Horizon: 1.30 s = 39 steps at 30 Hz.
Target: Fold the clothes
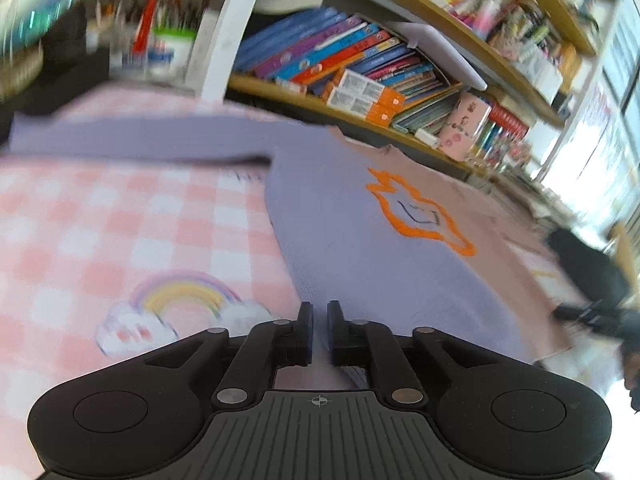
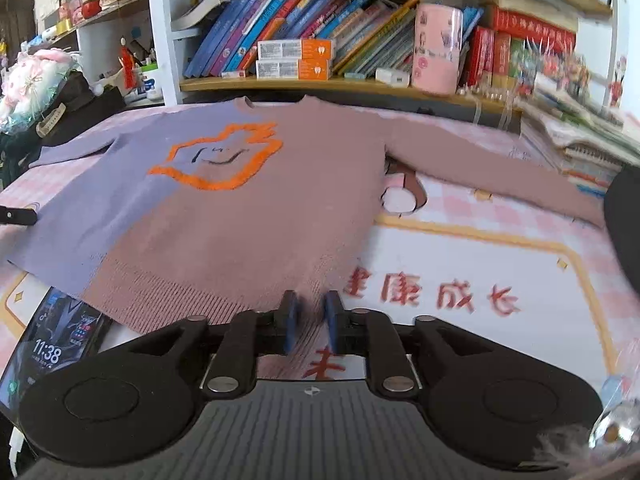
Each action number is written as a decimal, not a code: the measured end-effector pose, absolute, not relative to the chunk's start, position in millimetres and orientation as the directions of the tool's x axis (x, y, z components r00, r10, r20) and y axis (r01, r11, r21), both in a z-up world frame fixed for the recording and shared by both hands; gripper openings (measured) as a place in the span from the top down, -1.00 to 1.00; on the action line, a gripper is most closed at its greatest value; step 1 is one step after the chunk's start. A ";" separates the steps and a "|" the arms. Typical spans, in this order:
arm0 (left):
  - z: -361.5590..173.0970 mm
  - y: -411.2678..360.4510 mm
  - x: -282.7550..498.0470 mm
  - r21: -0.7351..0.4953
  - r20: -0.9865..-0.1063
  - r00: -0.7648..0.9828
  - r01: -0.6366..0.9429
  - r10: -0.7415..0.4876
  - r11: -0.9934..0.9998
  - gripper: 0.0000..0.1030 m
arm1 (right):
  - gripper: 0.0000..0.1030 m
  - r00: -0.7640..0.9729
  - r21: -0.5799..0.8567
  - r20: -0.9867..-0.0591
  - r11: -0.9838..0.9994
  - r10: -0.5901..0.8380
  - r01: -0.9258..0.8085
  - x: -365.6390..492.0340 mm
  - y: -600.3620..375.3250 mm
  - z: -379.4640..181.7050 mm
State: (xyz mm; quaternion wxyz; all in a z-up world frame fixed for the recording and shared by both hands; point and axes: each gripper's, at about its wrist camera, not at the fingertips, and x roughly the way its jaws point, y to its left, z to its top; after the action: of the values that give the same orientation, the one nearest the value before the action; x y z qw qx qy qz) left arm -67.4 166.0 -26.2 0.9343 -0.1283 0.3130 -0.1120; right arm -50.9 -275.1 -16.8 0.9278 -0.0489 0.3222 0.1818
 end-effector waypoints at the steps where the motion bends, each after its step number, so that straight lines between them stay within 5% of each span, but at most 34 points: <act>1: -20.1 164.9 -66.4 -0.284 -0.544 0.794 0.130 -0.271 0.950 0.73 | 0.49 0.744 0.020 -0.596 0.931 0.303 -0.364 -51.3 -277.6 -11.7; 5: -0.4 164.7 -46.8 -0.288 -0.452 0.860 0.109 -0.235 0.951 0.20 | 0.05 0.821 0.021 -0.489 0.945 0.295 -0.327 -38.5 -284.5 11.7; 9: 6.4 157.0 -23.8 -0.289 -0.415 0.899 0.016 -0.140 0.957 0.12 | -0.27 0.866 0.017 -0.404 0.949 0.296 -0.316 -12.7 -272.1 25.0; 11: 8.4 150.1 -21.8 -0.261 -0.386 0.918 -0.009 -0.096 0.965 -0.38 | -0.47 0.859 0.040 -0.383 0.936 0.339 -0.351 -3.1 -263.5 26.6; 20: 13.1 134.6 -39.1 -0.102 -0.317 0.945 -0.121 0.083 0.987 -0.94 | -0.83 0.811 0.004 -0.329 0.860 0.484 -0.511 38.9 -218.0 16.8; 26: 14.6 150.6 -58.7 0.002 -0.277 0.928 -0.258 0.248 0.966 -1.00 | -0.91 0.809 -0.123 -0.313 0.823 0.497 -0.554 51.9 -204.5 5.0; 39: -1.9 238.8 -2.9 -0.056 -0.440 0.780 -0.519 0.445 0.853 -1.00 | -0.96 0.790 -0.183 -0.391 0.801 0.473 -0.570 43.2 -198.3 -27.3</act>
State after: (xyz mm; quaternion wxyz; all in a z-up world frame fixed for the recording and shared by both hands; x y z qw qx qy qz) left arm -2.9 238.8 -1.9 0.9394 -0.0874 0.2101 0.2565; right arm 43.2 -198.3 -27.3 0.9344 -0.1474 0.1650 0.2792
